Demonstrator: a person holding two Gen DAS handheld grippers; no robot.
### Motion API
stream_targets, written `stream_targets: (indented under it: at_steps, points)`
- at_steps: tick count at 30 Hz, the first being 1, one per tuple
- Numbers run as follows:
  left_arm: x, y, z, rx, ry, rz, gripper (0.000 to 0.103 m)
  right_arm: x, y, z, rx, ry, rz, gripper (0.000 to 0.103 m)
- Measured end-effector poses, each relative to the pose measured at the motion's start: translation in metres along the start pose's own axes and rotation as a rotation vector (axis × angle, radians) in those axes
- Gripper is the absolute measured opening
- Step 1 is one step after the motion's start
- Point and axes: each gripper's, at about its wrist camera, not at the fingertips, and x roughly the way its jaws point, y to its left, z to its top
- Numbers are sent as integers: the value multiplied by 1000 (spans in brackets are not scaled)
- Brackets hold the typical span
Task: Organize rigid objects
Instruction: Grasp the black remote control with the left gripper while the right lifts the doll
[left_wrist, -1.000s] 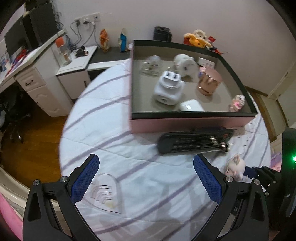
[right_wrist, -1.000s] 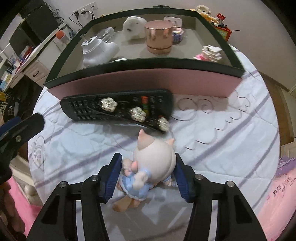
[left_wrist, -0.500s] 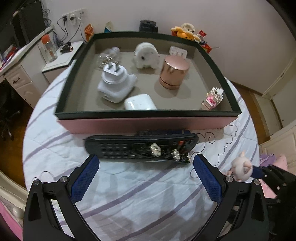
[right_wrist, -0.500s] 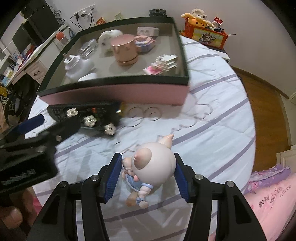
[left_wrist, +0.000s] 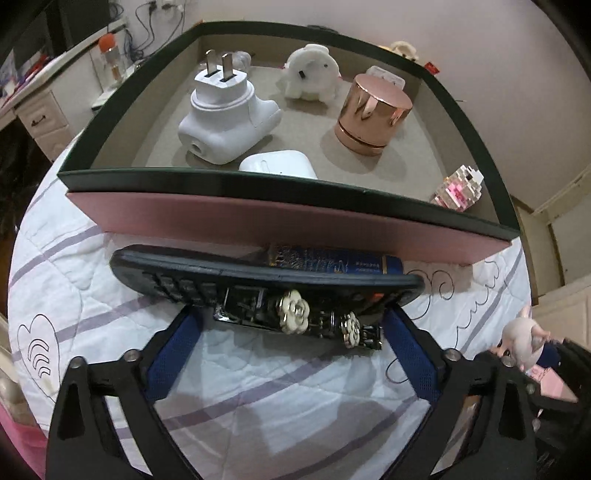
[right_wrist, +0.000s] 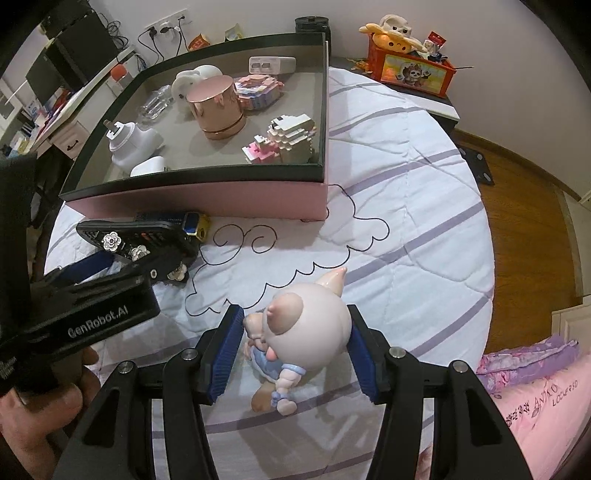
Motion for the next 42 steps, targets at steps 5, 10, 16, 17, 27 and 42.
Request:
stream_targets:
  at_steps: [5,10,16,17,27,42]
  points:
    - [-6,9,-4,26,-11,-10,66,0,2,2,1,1,5,56]
    - [-11,25,-3,33,-6,-38,36,-4,6,1,0,-4,8,56]
    - [-16,39,-2,25,9,-75,23,-8,15,0,-3,-7,14,56]
    - [-18,41,-3,27,9,-81,22,-9,17,0,-4,-7,14,56]
    - [-46,43,-6,98,-12,-102,13,-18,28,-1,2,-19,28,56]
    - [-80,46,16,134,-47,-103,12,-44,38,20,17,-62,44,56]
